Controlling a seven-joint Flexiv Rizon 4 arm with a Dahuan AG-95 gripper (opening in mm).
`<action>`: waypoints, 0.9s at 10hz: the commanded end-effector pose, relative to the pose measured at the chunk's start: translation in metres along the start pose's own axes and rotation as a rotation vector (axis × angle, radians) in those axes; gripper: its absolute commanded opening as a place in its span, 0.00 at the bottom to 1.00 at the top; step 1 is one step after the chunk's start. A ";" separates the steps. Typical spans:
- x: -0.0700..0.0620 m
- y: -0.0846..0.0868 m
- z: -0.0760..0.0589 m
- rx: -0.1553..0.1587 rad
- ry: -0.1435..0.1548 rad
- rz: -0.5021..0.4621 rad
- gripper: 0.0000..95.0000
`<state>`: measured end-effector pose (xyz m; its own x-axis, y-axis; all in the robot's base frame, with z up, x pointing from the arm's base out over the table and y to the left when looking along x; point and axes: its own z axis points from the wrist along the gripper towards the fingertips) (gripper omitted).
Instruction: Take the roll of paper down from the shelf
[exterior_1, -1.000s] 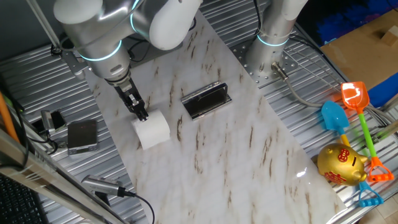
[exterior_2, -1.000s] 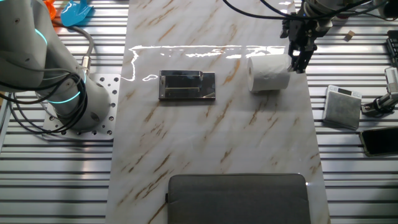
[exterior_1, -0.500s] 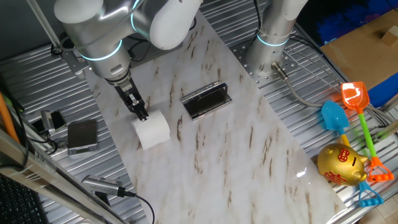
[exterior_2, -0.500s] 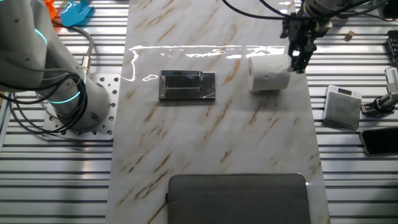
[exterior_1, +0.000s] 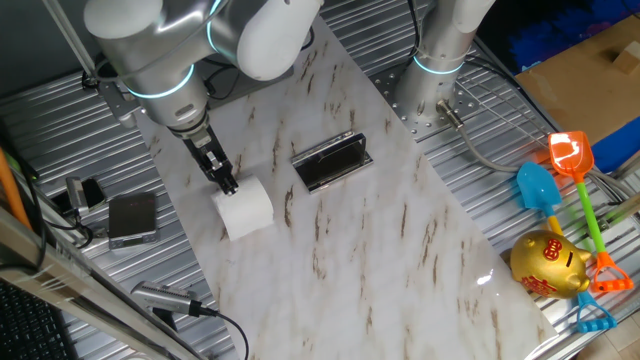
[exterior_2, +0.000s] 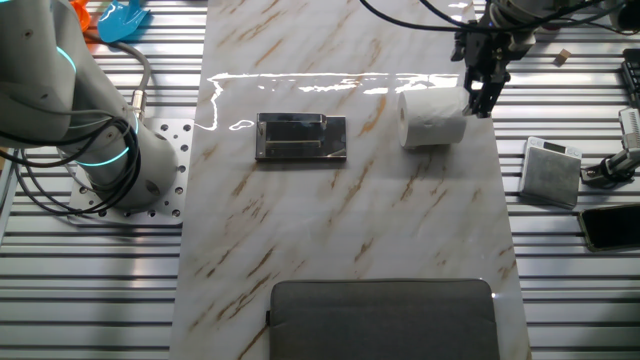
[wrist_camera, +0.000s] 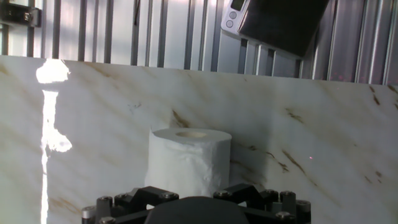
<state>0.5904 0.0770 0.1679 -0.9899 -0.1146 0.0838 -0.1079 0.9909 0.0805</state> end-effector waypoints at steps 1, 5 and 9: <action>0.000 0.000 0.000 0.003 -0.001 0.002 1.00; 0.008 0.001 0.005 -0.005 -0.027 0.037 1.00; 0.006 0.008 0.019 -0.012 -0.040 0.087 1.00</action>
<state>0.5826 0.0863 0.1479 -0.9984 -0.0245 0.0505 -0.0201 0.9961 0.0855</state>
